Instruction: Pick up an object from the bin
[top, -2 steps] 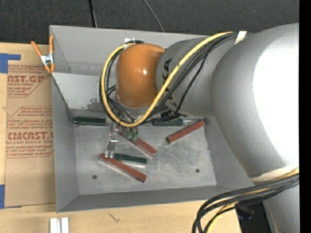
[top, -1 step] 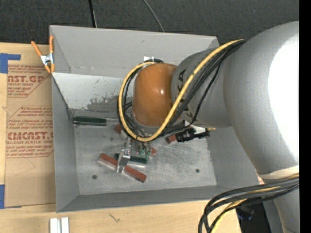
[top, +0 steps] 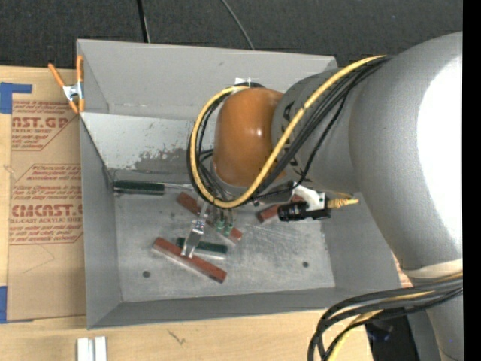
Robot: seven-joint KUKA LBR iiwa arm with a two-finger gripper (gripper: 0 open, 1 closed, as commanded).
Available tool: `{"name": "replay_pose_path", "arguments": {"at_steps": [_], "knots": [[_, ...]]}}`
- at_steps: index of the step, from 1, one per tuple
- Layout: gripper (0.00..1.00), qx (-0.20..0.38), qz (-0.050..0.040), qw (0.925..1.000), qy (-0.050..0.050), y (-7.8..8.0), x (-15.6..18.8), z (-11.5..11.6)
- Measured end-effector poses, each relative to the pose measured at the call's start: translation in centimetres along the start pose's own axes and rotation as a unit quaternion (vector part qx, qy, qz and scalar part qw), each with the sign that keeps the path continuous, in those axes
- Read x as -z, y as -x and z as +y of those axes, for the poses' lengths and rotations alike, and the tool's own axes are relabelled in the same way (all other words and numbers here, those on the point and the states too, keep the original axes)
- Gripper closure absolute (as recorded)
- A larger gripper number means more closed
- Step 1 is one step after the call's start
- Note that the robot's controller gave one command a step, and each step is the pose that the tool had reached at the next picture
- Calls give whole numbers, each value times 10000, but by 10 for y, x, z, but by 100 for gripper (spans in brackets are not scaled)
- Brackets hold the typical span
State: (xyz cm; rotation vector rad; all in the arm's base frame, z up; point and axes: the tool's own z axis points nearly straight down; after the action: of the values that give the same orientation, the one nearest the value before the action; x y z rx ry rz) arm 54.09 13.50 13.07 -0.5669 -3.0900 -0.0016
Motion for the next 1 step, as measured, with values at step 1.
{"name": "replay_pose_path", "arguments": {"at_steps": [1], "knots": [[0, -58, -19, 10000, 3, -18, -56, -22]]}}
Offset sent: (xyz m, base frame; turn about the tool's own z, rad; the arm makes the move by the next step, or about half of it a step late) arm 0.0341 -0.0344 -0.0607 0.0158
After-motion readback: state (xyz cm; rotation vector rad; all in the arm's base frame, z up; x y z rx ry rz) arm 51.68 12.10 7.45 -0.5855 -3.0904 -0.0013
